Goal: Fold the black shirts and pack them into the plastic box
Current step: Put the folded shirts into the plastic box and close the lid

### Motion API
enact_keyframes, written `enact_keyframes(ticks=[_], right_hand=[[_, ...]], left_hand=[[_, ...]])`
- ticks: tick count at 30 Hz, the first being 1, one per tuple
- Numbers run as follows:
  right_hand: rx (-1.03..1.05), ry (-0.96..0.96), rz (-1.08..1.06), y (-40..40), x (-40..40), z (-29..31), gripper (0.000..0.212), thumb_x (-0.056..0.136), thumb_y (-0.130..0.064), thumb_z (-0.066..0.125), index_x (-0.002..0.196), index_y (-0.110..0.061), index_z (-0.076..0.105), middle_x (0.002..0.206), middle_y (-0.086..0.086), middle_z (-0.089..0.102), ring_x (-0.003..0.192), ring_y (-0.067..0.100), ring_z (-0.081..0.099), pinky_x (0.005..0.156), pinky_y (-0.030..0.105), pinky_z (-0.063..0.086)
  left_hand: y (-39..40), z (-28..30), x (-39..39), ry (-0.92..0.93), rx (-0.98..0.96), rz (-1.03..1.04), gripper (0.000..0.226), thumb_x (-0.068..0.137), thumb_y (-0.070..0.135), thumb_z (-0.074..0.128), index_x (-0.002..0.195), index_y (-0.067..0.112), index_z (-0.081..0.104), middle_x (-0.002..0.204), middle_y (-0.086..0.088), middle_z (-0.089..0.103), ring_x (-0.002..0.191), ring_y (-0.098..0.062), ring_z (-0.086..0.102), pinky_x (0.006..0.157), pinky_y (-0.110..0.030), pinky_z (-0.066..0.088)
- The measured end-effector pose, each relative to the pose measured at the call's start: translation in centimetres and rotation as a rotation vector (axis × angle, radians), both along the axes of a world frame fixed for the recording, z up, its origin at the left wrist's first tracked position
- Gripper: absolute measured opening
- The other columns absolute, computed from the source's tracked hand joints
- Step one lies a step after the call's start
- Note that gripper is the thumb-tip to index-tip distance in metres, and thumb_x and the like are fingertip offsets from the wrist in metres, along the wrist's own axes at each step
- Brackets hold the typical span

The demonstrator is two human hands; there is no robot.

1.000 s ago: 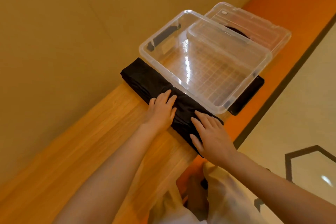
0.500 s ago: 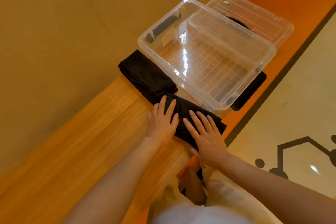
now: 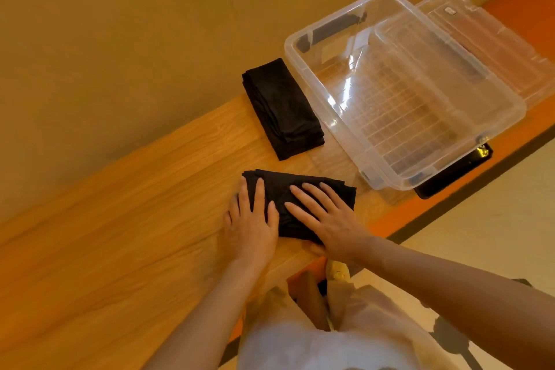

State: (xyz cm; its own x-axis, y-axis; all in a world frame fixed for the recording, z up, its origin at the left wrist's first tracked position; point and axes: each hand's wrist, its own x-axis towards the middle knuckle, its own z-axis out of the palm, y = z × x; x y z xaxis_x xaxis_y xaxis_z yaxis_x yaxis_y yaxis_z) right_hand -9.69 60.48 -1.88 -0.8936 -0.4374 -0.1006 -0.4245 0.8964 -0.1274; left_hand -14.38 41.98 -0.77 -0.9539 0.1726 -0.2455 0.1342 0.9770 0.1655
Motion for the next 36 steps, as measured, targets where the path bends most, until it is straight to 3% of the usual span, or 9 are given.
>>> enact_keyframes(ticks=[6, 11, 13, 15, 18, 22, 28, 31, 36], right_hand=[[0.002, 0.009, 0.337, -3.0, -4.7, 0.3, 0.09, 0.081, -0.055, 0.059, 0.152, -0.022, 0.015, 0.159, 0.012, 0.014, 0.145, 0.032, 0.013, 0.117, 0.051, 0.011], [-0.126, -0.048, 0.39, -4.4, -6.7, 1.8, 0.072, 0.089, -0.06, 0.046, 0.149, -0.024, 0.027, 0.159, 0.004, 0.017, 0.146, 0.022, 0.012, 0.119, 0.046, 0.004], [-0.302, -0.036, 0.261, -4.2, -6.3, 2.7, 0.06, 0.095, -0.057, 0.037, 0.142, -0.02, 0.043, 0.155, 0.003, 0.028, 0.144, 0.018, 0.022, 0.12, 0.044, 0.009], [-0.371, 0.071, 0.024, -3.7, -5.5, 3.1, 0.052, 0.098, -0.047, 0.035, 0.134, -0.014, 0.052, 0.147, 0.006, 0.042, 0.135, 0.022, 0.039, 0.113, 0.046, 0.029], [-0.356, 0.005, -0.425, -3.4, -4.8, 3.6, 0.055, 0.097, -0.049, 0.036, 0.135, -0.01, 0.045, 0.137, 0.009, 0.048, 0.122, 0.025, 0.049, 0.094, 0.039, 0.049], [-0.594, -0.422, -0.763, -4.5, -4.9, 4.0, 0.063, 0.089, -0.057, 0.05, 0.133, -0.013, 0.041, 0.127, 0.004, 0.048, 0.114, 0.021, 0.051, 0.087, 0.031, 0.047], [-0.822, -0.67, -1.166, -5.9, -7.1, 3.9, 0.054, 0.079, -0.039, 0.074, 0.115, -0.006, 0.05, 0.103, 0.007, 0.056, 0.089, 0.021, 0.055, 0.075, 0.037, 0.051], [-0.946, -0.769, -1.251, -6.4, -7.5, 4.0, 0.056, 0.08, -0.026, 0.075, 0.125, -0.006, 0.048, 0.107, 0.007, 0.054, 0.096, 0.024, 0.051, 0.075, 0.035, 0.043], [-0.993, -0.92, -1.305, -5.9, -7.9, 4.8, 0.066, 0.076, -0.021, 0.079, 0.129, -0.004, 0.044, 0.123, 0.012, 0.051, 0.118, 0.033, 0.048, 0.09, 0.037, 0.042]], left_hand=[[-3.8, 0.4, 1.8, 0.025, 0.008, 0.308, 0.056, 0.1, 0.041, 0.03, 0.152, 0.023, 0.023, 0.16, -0.011, 0.015, 0.141, -0.034, 0.025, 0.11, -0.049, 0.027], [-6.0, 1.2, 2.0, 0.049, 0.137, 0.456, 0.054, 0.1, 0.043, 0.033, 0.151, 0.024, 0.027, 0.159, -0.009, 0.016, 0.144, -0.031, 0.018, 0.115, -0.048, 0.021], [-6.8, 1.5, 2.1, 0.109, 0.251, 0.496, 0.054, 0.1, 0.041, 0.034, 0.15, 0.022, 0.026, 0.158, -0.009, 0.022, 0.144, -0.028, 0.021, 0.115, -0.045, 0.023], [-7.6, 1.7, 2.1, 0.176, 0.322, 0.542, 0.055, 0.1, 0.039, 0.034, 0.151, 0.018, 0.024, 0.155, -0.009, 0.028, 0.143, -0.027, 0.025, 0.114, -0.042, 0.024], [-8.5, 1.6, 1.4, 0.116, 0.305, 0.66, 0.056, 0.101, 0.04, 0.036, 0.147, 0.01, 0.031, 0.152, -0.012, 0.034, 0.14, -0.029, 0.029, 0.113, -0.041, 0.025], [-8.0, 1.1, 0.4, -0.081, 0.53, 0.75, 0.063, 0.095, 0.05, 0.045, 0.142, 0.009, 0.038, 0.138, -0.009, 0.048, 0.128, -0.029, 0.047, 0.103, -0.043, 0.044], [-8.0, 2.7, -1.9, -0.33, 0.782, 0.958, 0.047, 0.086, 0.026, 0.071, 0.127, 0.007, 0.056, 0.121, -0.008, 0.061, 0.108, -0.026, 0.059, 0.082, -0.032, 0.047], [-8.3, 3.8, -2.7, -0.471, 0.814, 0.998, 0.045, 0.08, 0.02, 0.077, 0.119, 0.006, 0.06, 0.114, -0.01, 0.065, 0.098, -0.025, 0.061, 0.08, -0.032, 0.049], [-8.3, 5.0, -2.8, -0.689, 0.87, 1.003, 0.042, 0.073, 0.011, 0.082, 0.108, 0.007, 0.061, 0.09, -0.008, 0.066, 0.079, -0.022, 0.065, 0.06, -0.031, 0.053]])
